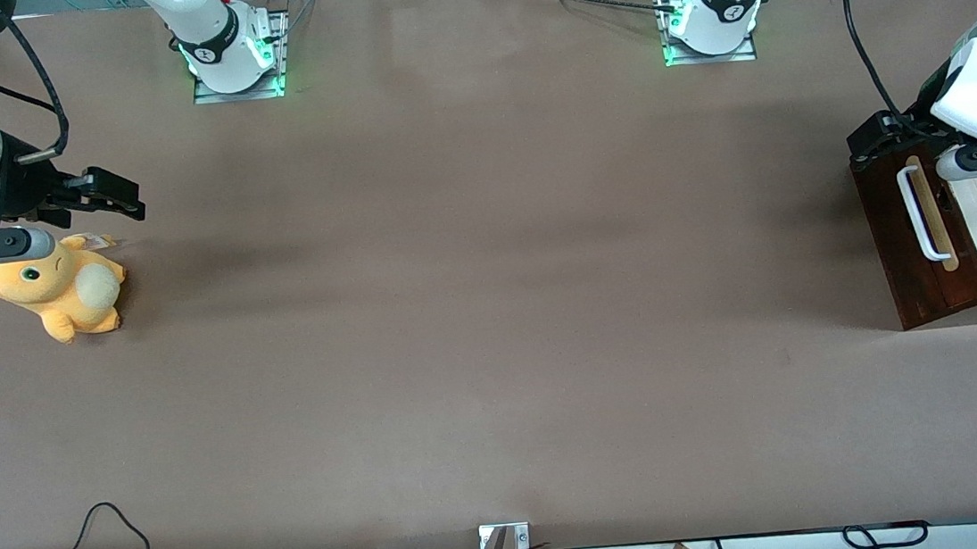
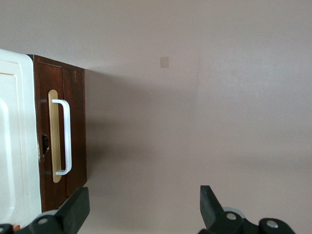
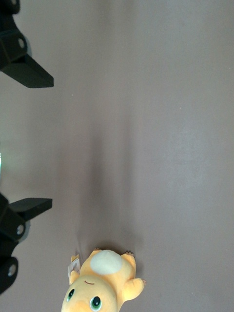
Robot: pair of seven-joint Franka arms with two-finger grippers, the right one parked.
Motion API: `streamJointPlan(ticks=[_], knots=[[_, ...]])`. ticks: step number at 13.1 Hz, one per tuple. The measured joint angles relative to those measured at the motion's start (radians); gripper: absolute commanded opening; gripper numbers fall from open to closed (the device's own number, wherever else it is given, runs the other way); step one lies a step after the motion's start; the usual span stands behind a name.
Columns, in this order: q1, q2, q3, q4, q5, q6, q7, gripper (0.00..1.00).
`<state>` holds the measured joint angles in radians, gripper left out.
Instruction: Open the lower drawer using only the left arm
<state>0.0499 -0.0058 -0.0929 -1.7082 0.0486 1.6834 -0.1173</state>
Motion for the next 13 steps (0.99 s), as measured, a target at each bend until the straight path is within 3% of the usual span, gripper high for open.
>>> streamJointPlan(ticks=[13], knots=[[0.0, 0.004, 0.0, 0.005, -0.001, -0.051, 0.053, 1.0]])
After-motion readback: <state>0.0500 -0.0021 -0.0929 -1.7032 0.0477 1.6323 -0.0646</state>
